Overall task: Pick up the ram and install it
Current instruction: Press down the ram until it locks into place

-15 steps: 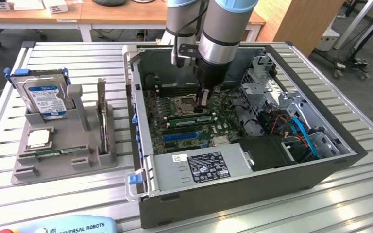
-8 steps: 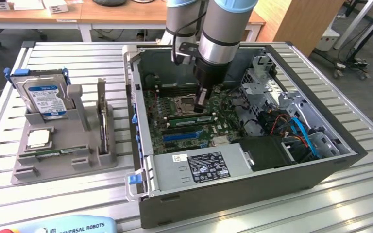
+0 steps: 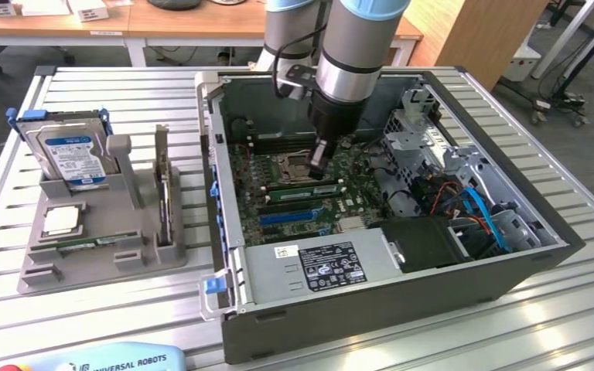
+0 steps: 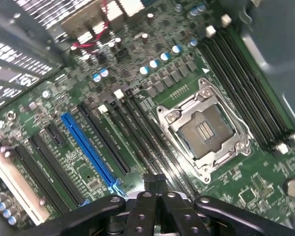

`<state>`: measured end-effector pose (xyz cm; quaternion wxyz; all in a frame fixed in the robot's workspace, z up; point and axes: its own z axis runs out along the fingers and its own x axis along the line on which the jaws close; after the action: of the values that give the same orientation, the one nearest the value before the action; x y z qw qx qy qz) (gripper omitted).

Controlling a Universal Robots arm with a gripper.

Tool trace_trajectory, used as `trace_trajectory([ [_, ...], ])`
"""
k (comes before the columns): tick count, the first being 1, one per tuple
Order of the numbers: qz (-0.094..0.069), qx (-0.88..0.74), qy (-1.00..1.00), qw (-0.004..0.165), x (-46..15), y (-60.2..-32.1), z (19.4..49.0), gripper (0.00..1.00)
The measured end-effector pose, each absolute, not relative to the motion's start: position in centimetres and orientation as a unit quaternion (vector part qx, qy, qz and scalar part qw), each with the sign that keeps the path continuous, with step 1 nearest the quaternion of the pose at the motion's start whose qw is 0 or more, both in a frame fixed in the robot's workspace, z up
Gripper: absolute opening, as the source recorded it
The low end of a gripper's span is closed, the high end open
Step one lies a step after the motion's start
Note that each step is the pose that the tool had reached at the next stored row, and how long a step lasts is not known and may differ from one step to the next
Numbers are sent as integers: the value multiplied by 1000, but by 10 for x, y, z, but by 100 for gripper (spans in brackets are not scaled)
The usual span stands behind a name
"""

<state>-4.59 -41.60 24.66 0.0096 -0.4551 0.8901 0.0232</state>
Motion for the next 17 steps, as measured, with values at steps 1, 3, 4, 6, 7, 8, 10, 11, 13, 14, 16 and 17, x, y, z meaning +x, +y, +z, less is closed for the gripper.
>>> trace_trajectory([
  [1,23,-449,893,10,-46,-416,247,10],
  [3,23,-435,900,10,-46,-416,247,10],
  [4,23,-428,903,10,-46,-416,247,10],
  [6,23,-414,910,11,-46,-416,247,10],
  [7,23,-407,913,11,-46,-416,246,10],
  [8,23,-400,916,11,-46,-416,246,10],
  [10,22,-386,922,11,-46,-416,246,10],
  [11,22,-380,925,11,-46,-416,246,10],
  [13,22,-367,930,12,-46,-416,246,10],
  [14,22,-362,932,12,-46,-416,246,10],
  [16,22,-351,936,12,-46,-416,246,10],
  [17,22,-347,938,12,-46,-416,246,10],
])
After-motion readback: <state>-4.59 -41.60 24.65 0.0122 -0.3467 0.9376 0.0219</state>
